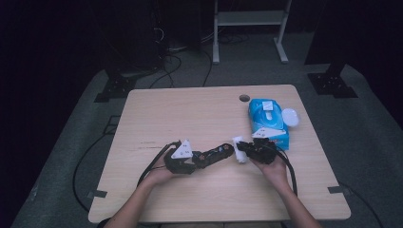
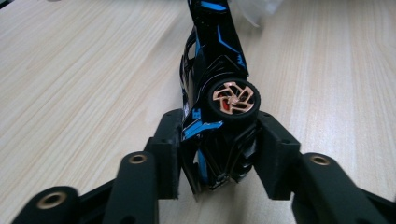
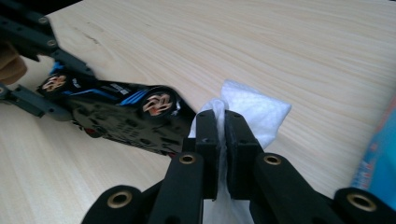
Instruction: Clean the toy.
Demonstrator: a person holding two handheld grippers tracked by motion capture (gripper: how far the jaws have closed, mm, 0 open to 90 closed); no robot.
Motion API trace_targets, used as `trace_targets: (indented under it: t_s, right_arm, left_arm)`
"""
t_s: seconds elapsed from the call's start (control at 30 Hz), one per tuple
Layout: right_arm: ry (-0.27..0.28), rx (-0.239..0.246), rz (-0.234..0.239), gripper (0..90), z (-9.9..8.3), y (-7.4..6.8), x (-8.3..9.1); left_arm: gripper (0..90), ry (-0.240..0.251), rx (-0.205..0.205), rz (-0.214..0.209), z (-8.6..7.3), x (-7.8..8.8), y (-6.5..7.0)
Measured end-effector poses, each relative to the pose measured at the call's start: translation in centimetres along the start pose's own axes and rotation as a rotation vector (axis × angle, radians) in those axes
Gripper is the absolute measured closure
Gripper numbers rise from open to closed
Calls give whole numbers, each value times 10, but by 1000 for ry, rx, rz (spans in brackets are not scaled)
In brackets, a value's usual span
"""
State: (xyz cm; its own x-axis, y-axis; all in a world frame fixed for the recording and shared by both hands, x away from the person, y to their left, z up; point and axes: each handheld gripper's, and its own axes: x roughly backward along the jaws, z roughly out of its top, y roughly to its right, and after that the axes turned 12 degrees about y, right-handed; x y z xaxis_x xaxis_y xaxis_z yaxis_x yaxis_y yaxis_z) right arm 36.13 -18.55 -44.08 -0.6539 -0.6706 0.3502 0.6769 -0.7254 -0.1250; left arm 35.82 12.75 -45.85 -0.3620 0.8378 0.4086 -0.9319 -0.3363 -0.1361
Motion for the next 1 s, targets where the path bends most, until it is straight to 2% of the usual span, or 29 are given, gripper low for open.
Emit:
trace_targets:
  t_s: [0.1, 0.23, 0.5, 0.7, 0.8, 0.87, 0.93, 1.0]
  right_arm:
    - [0, 14, 5, 846, 1, -5, -6]
    - [4, -9, 26, 846, 0, -6, -7]
    - [0, -2, 59, 846, 0, -15, -11]
    - [-4, -14, 107, 846, 0, -26, -17]
    - [-7, -17, 144, 846, -1, -33, -20]
    - [-9, -8, 163, 844, -1, -38, -22]
    - [-7, 5, 158, 844, 0, -39, -23]
    - [-8, -14, 151, 844, 0, -35, -22]
  left_arm:
    - [457, 7, 11, 2, 3, 0, -1]
    - [411, -1, 20, -3, 5, -1, -2]
    - [279, -29, 35, 11, 14, -3, 1]
    - [261, -68, 57, 26, 32, -3, 1]
    - [262, -84, 66, 14, 34, -4, 0]
    - [263, -102, 58, 9, 34, -6, 0]
    - [291, -118, 62, -3, 34, -7, 1]
    - [325, -120, 59, -17, 34, -8, 1]
